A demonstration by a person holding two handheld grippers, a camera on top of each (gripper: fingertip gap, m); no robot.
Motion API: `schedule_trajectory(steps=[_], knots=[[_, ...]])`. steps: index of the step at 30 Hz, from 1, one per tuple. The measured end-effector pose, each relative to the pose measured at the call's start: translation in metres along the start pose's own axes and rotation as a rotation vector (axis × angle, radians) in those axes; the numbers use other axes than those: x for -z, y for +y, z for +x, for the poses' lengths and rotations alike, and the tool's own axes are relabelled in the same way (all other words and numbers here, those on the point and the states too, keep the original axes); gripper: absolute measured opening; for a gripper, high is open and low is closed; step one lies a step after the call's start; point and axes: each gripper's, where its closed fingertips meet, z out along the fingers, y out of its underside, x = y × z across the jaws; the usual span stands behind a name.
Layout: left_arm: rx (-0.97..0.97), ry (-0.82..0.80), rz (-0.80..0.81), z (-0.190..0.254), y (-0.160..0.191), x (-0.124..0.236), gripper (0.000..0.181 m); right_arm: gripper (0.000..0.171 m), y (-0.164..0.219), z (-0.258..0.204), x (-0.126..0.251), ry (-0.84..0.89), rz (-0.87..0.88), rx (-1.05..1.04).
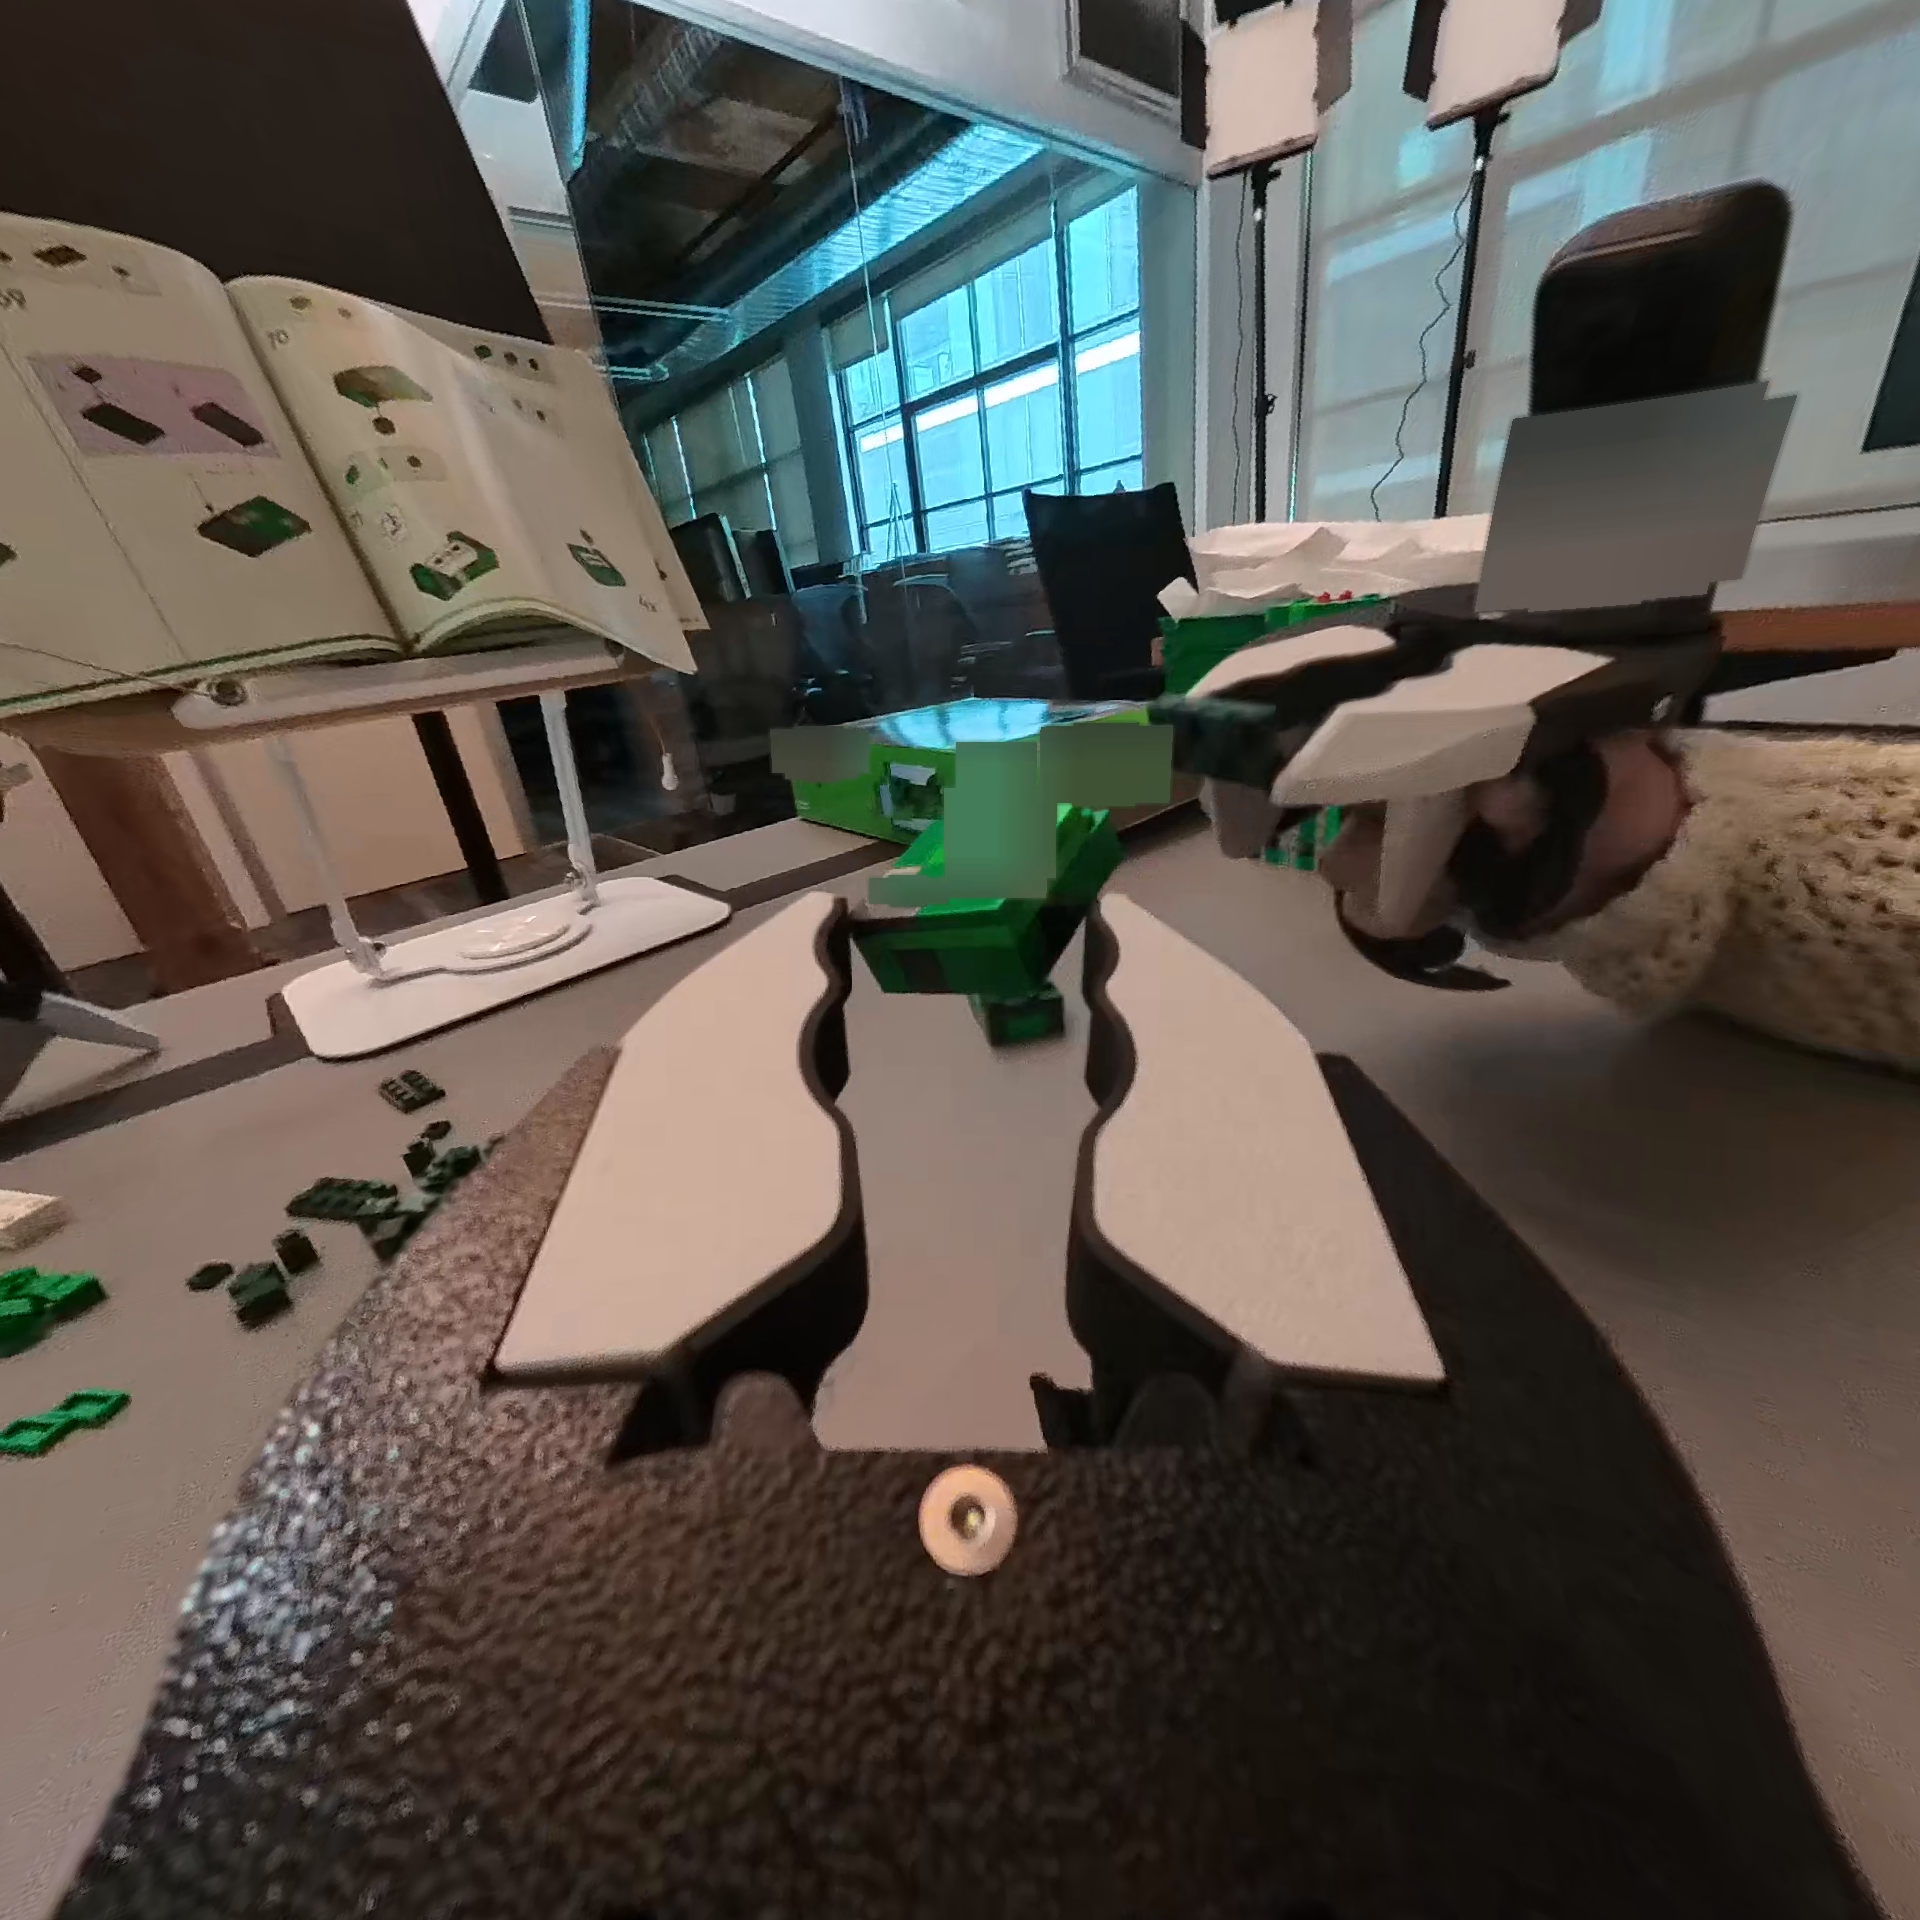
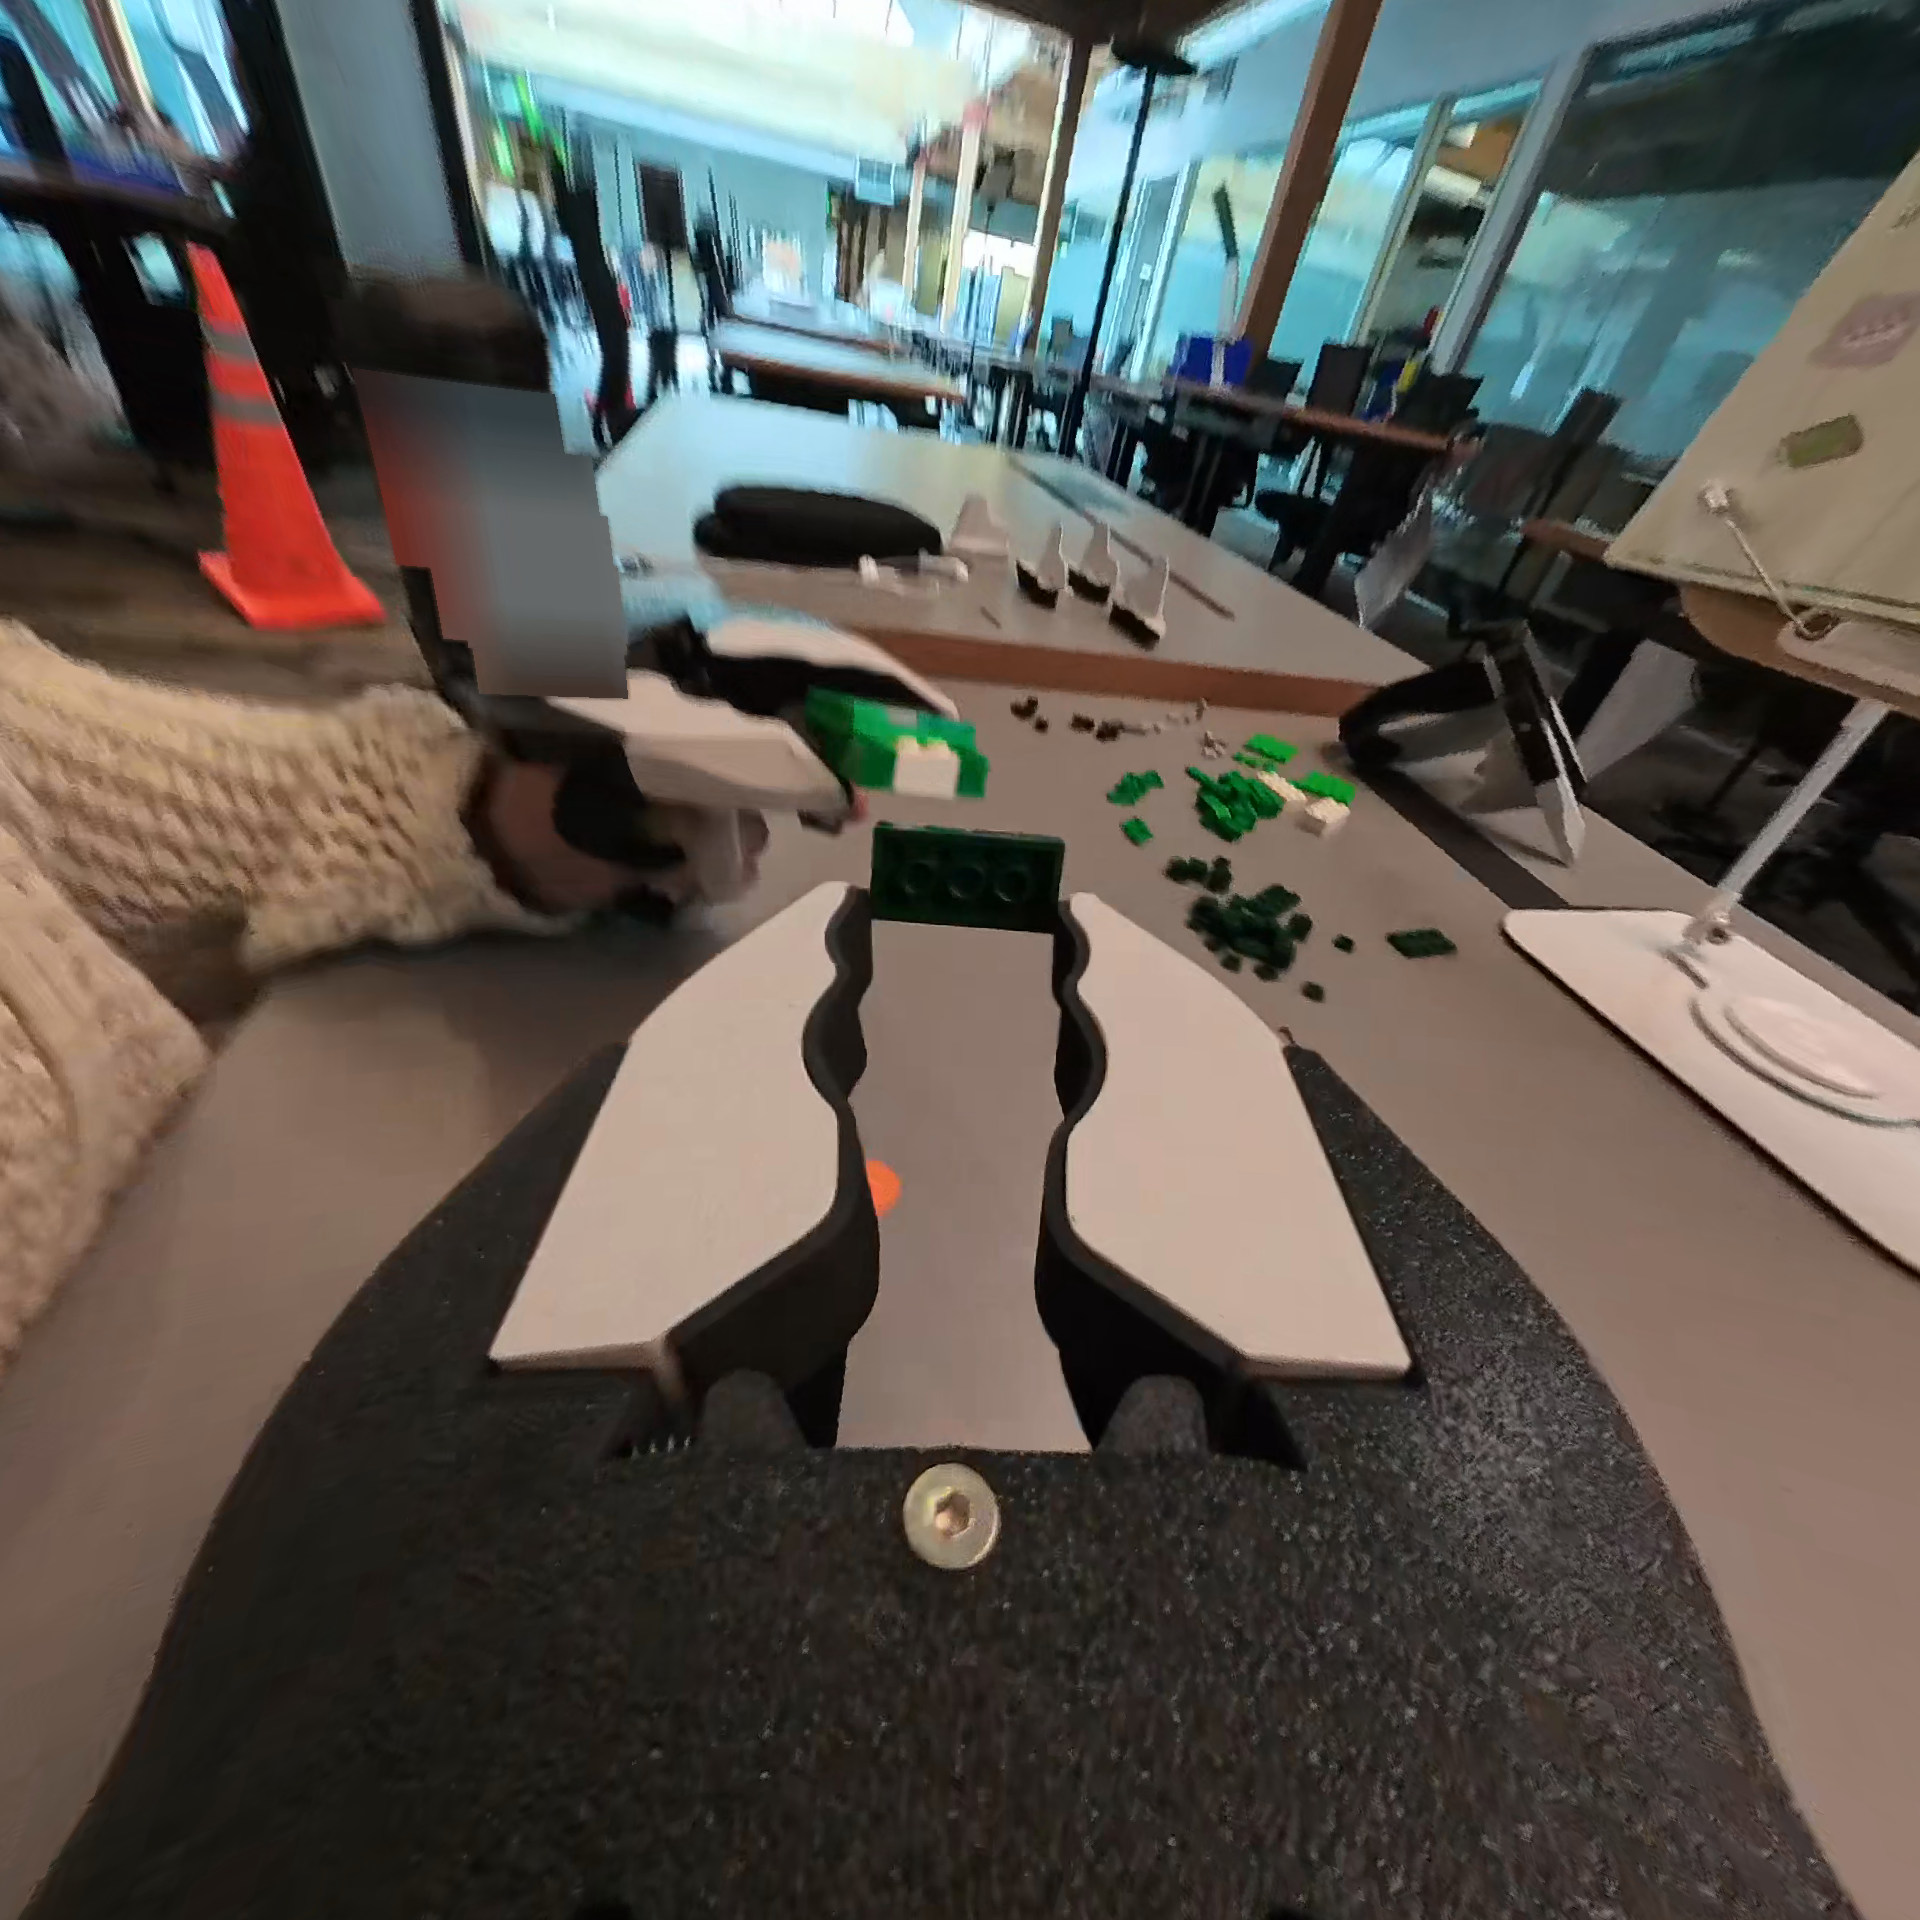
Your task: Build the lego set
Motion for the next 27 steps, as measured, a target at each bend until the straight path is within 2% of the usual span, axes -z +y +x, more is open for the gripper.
schedule_trajectory(steps=[3,6,10,17,24,27], knots=[[-0.015,-0.048,-0.070,-0.002,0.008,-0.004,0.043,0.033,-0.017,-0.005,-0.001,-0.028,0.099,-0.103],[-0.052,-0.087,-0.285,-0.011,0.035,-0.004,0.043,0.033,-0.013,0.000,-0.002,-0.022,0.092,-0.136],[-0.132,-0.040,-0.539,-0.012,0.072,0.000,0.043,0.033,-0.006,0.003,-0.004,-0.030,0.076,-0.154],[-0.218,0.046,-0.750,-0.005,0.105,0.009,0.044,0.033,-0.002,-0.001,-0.009,-0.080,0.089,-0.183],[-0.251,-0.014,-0.718,-0.013,0.096,0.019,0.059,0.033,-0.007,-0.005,-0.011,-0.132,0.164,-0.302],[-0.257,-0.014,-0.570,-0.002,0.068,0.011,0.058,0.033,-0.014,-0.007,-0.012,-0.155,0.214,-0.352]])
